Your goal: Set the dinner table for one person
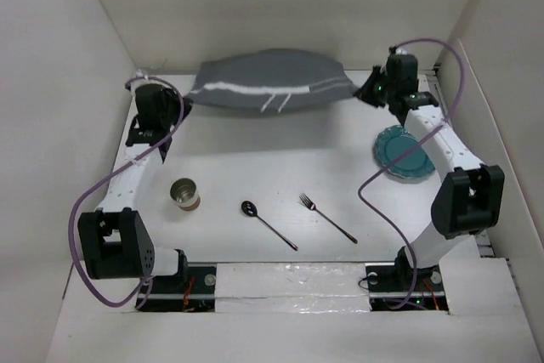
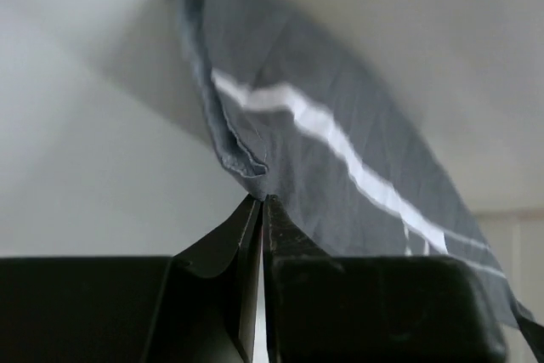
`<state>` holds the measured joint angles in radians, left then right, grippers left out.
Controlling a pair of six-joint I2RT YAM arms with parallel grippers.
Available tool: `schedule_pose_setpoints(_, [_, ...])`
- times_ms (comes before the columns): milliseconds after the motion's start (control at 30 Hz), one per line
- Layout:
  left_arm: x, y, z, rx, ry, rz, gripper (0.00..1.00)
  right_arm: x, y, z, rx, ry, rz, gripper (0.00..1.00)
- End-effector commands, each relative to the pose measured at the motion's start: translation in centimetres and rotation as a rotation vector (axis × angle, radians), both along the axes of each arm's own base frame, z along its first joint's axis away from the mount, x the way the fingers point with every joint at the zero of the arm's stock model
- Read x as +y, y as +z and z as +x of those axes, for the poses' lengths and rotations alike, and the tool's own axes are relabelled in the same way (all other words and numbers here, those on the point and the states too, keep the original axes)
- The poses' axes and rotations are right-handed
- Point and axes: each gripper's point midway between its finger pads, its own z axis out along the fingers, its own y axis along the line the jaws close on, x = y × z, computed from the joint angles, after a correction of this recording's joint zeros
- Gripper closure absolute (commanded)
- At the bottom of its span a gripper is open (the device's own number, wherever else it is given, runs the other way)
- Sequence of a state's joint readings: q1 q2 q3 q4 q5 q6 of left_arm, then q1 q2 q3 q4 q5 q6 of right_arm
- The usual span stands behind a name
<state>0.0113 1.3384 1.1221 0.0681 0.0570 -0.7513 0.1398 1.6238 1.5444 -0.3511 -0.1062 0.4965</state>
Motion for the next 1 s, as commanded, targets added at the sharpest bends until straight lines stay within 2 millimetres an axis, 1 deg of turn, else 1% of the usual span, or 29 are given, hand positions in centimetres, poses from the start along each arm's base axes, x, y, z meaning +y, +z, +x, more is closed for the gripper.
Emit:
schedule_pose_setpoints(0, [-1.7,-2.2,-1.5,-0.023,-0.082,-0.048,0.97,-0.4,-6.1,-1.1,0.077,0.005,0.002,1.00])
schedule_pose_setpoints(33, [-1.7,-5.3,-2.4,0.032,-0.079,-0.051,0.92,-0.5,-7.9,-1.5,0.113,0.001,-0.002,1.00])
schedule_pose_setpoints(67, [-1.6,-6.2,-2.9,0.042,-0.079,-0.041,0.91,-0.6,-9.3,-2.0,0.144,-0.002,-0.008,1.00])
schedule_pose_setpoints(100, [-1.6,-7.5,-3.4,0.068,-0.079,-0.041,0.91,-0.8,-11.8,-2.9,0.198,-0.009,-0.018,1.00])
schedule_pose_setpoints(133, [-1.7,-9.7,-4.3,0.115,-0.081,-0.045,0.90,-0.9,-12.8,-3.3,0.220,-0.010,-0.020,1.00])
schedule_pose_setpoints(167, [-1.8,-10.5,-4.8,0.133,-0.087,-0.046,0.90,-1.3,-13.8,-3.6,0.244,-0.023,-0.012,1.00])
schedule_pose_setpoints(200, [-1.9,-11.4,-5.2,0.155,-0.090,-0.049,0.90,-1.3,-15.5,-4.4,0.280,-0.021,-0.010,1.00])
schedule_pose_setpoints(233, [-2.0,-13.1,-6.1,0.200,-0.097,-0.054,0.91,-1.3,-16.3,-4.9,0.301,-0.020,-0.008,1.00])
schedule_pose_setpoints(300, [-2.1,-14.7,-7.0,0.240,-0.102,-0.056,0.93,-1.1,-17.6,-5.8,0.341,-0.014,-0.001,1.00])
schedule_pose_setpoints(333, [-2.2,-15.9,-7.7,0.271,-0.104,-0.057,0.94,-1.2,-18.6,-6.6,0.368,-0.017,-0.003,1.00])
schedule_pose_setpoints(367, [-2.2,-16.2,-8.1,0.278,-0.107,-0.058,0.96,-1.3,-19.2,-7.1,0.386,-0.021,-0.003,1.00])
schedule_pose_setpoints(400, [-2.3,-16.6,-8.4,0.290,-0.113,-0.056,1.00,-1.4,-19.4,-7.6,0.399,-0.022,-0.006,1.00])
schedule_pose_setpoints(433, [-2.3,-17.4,-9.1,0.315,-0.116,-0.050,1.00,-1.5,-20.4,-9.0,0.429,-0.021,-0.010,1.00])
schedule_pose_setpoints(467, [-2.3,-17.3,-9.1,0.312,-0.116,-0.049,1.00,-1.6,-20.4,-9.0,0.428,-0.019,-0.013,1.00])
schedule_pose_setpoints(500, [-2.2,-17.3,-9.3,0.315,-0.118,-0.042,1.00,-1.7,-20.4,-9.4,0.430,-0.021,-0.018,1.00])
schedule_pose_setpoints(533, [-2.0,-17.6,-9.6,0.334,-0.113,-0.028,1.00,-1.9,-20.8,-9.9,0.444,-0.028,-0.027,1.00])
schedule_pose_setpoints(567, [-1.9,-17.5,-9.7,0.338,-0.111,-0.016,1.00,-2.2,-21.4,-10.7,0.462,-0.031,-0.040,1.00])
schedule_pose_setpoints(600, [-1.6,-17.6,-9.8,0.350,-0.109,0.001,1.00,-2.5,-21.7,-11.1,0.469,-0.043,-0.054,1.00])
schedule_pose_setpoints(633, [-1.3,-17.2,-9.6,0.375,-0.088,0.047,0.99,-3.1,-21.5,-11.2,0.464,-0.056,-0.057,1.00])
schedule_pose_setpoints(667, [-2.1,-17.1,-9.5,0.386,-0.121,0.119,0.92,-3.2,-21.9,-11.7,0.473,-0.057,-0.064,1.00])
schedule_pose_setpoints(700, [-2.2,-17.2,-9.6,0.417,-0.122,0.163,0.82,-3.3,-21.9,-11.8,0.472,-0.059,-0.070,1.00])
schedule_pose_setpoints(733, [-1.4,-16.4,-9.0,0.433,-0.084,0.225,0.65,-3.8,-21.8,-11.7,0.468,-0.070,-0.067,1.00])
schedule_pose_setpoints(767, [-1.3,-17.3,-8.9,0.480,-0.099,0.272,0.62,-3.7,-21.9,-11.7,0.469,-0.066,-0.068,1.00])
schedule_pose_setpoints(800, [-1.0,-17.7,-8.7,0.513,-0.096,0.293,0.61,-3.7,-21.7,-11.6,0.466,-0.066,-0.068,1.00])
schedule_pose_setpoints(833, [-0.6,-17.4,-8.3,0.539,-0.080,0.315,0.60,-3.7,-21.6,-11.5,0.464,-0.067,-0.068,1.00])
schedule_pose_setpoints(867, [-0.5,-18.9,-8.2,0.591,-0.093,0.331,0.59,-3.8,-21.5,-11.4,0.461,-0.067,-0.070,1.00])
schedule_pose_setpoints(900, [-0.4,-19.4,-8.0,0.611,-0.110,0.354,0.58,-4.2,-21.3,-11.1,0.455,-0.083,-0.074,1.00])
schedule_pose_setpoints(933, [-0.6,-19.2,-7.5,0.620,-0.121,0.358,0.55,-4.3,-21.2,-11.1,0.452,-0.084,-0.077,1.00])
schedule_pose_setpoints(967, [-0.5,-20.7,-7.5,0.668,-0.130,0.366,0.54,-4.4,-21.0,-11.0,0.448,-0.085,-0.083,1.00])
